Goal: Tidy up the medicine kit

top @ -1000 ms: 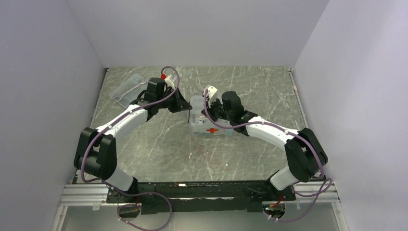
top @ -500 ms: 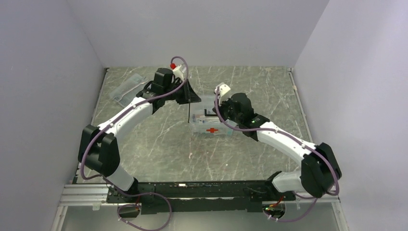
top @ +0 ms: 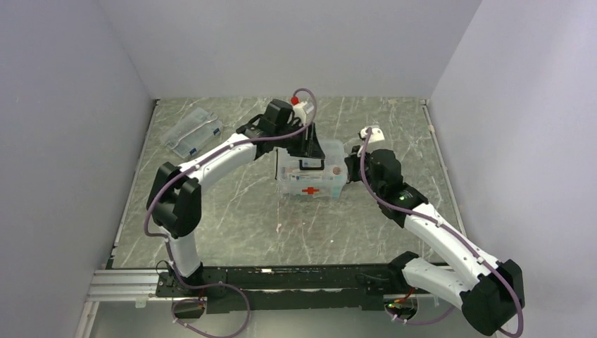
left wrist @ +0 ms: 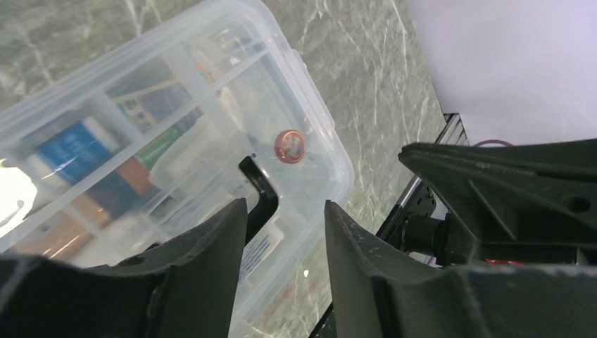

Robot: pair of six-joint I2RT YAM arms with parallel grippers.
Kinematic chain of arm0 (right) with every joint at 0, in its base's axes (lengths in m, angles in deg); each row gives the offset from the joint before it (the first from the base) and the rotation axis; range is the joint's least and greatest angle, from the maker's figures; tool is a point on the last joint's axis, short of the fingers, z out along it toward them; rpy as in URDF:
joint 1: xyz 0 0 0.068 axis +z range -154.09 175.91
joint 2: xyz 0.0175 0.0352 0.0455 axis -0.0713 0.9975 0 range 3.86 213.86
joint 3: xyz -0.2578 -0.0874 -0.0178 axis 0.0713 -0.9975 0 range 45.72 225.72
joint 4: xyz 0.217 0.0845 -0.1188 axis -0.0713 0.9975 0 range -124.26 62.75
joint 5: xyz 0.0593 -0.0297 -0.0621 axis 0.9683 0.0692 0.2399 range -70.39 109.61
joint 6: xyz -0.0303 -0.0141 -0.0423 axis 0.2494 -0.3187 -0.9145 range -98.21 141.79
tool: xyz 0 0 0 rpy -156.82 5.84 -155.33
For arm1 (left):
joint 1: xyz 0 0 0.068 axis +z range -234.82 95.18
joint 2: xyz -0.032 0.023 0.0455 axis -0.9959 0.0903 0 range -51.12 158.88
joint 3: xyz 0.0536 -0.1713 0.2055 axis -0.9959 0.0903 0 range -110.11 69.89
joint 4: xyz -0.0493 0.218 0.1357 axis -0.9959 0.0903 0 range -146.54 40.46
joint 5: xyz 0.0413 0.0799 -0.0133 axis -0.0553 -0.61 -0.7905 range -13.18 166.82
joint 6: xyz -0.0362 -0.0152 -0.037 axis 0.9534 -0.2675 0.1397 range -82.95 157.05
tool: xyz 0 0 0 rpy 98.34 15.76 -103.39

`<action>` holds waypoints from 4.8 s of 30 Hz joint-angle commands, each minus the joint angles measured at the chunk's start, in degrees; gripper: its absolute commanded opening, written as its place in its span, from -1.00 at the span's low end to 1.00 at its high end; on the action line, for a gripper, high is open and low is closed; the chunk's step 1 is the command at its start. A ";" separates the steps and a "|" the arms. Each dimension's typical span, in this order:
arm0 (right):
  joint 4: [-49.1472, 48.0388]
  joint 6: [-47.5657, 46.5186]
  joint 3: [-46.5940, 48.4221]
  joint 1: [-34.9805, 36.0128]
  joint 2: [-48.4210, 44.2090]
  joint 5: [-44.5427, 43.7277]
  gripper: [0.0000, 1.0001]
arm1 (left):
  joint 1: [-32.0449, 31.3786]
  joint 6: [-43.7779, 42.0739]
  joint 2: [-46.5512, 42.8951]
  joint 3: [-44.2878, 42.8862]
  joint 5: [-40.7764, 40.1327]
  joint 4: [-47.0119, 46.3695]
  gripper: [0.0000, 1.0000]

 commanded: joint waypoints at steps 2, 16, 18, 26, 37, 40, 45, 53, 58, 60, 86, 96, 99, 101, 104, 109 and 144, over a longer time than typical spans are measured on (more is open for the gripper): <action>5.32 9.22 -2.10 -3.28 -2.16 -7.55 -1.00 | -3.71 -3.05 3.97 -6.71 2.22 0.41 0.07; 0.19 16.08 -9.81 -10.72 -5.42 -6.75 -1.00 | -6.65 -0.67 12.79 -14.23 3.10 0.71 -0.17; -1.33 16.73 -10.90 -11.78 -5.09 -5.32 -1.00 | -6.65 -0.16 13.62 -13.89 3.24 0.10 -0.24; -7.04 17.12 -13.77 -14.72 -2.74 -0.13 -1.00 | -6.61 1.00 17.28 -13.49 3.01 -1.53 -0.41; -22.09 20.20 -17.23 -20.93 8.71 13.85 -1.00 | -6.60 0.27 17.45 -11.79 1.27 -0.84 -0.49; -26.90 21.21 -18.31 -22.36 11.54 16.84 -1.00 | -6.41 0.45 17.52 -11.21 1.28 -1.09 -0.53; -31.07 22.21 -18.09 -23.37 15.98 19.80 -1.00 | -6.01 1.46 17.45 -9.63 1.86 -2.64 -0.71; -40.69 25.29 -18.76 -24.89 23.89 25.63 -1.00 | -5.69 1.55 17.81 -9.45 2.22 -2.50 -0.95; -45.07 25.29 -18.93 -25.36 26.25 29.12 -1.00 | -5.56 1.73 17.55 -8.74 2.31 -2.76 -1.00; -46.33 25.78 -18.92 -25.38 26.91 30.35 -1.00 | -5.58 1.92 17.46 -8.34 2.44 -3.09 -1.00; -63.08 35.79 -23.82 -28.27 27.53 39.88 -1.00 | -5.50 2.23 17.30 -7.17 3.04 -4.16 -1.00; -67.74 38.24 -24.30 -29.42 28.83 42.76 -1.00 | -5.50 2.19 17.18 -7.04 3.28 -4.38 -1.00; -64.51 36.76 -23.93 -29.45 26.52 42.19 -1.00 | -5.50 2.20 17.19 -7.08 3.32 -4.46 -1.00; -61.34 35.03 -23.54 -29.37 24.23 41.39 -1.00 | -5.47 2.23 17.32 -7.17 3.32 -4.48 -1.00; -53.96 31.39 -22.72 -29.27 19.87 39.14 -1.00 | -5.49 2.40 17.43 -7.04 3.56 -4.89 -1.00; -46.98 27.33 -21.48 -28.87 14.39 36.59 -1.00 | -5.47 2.84 17.92 -7.16 4.09 -5.61 -1.00; -38.10 21.78 -14.90 -22.04 13.30 32.63 -1.00 | -5.14 2.82 17.54 -6.40 4.81 -6.25 -1.00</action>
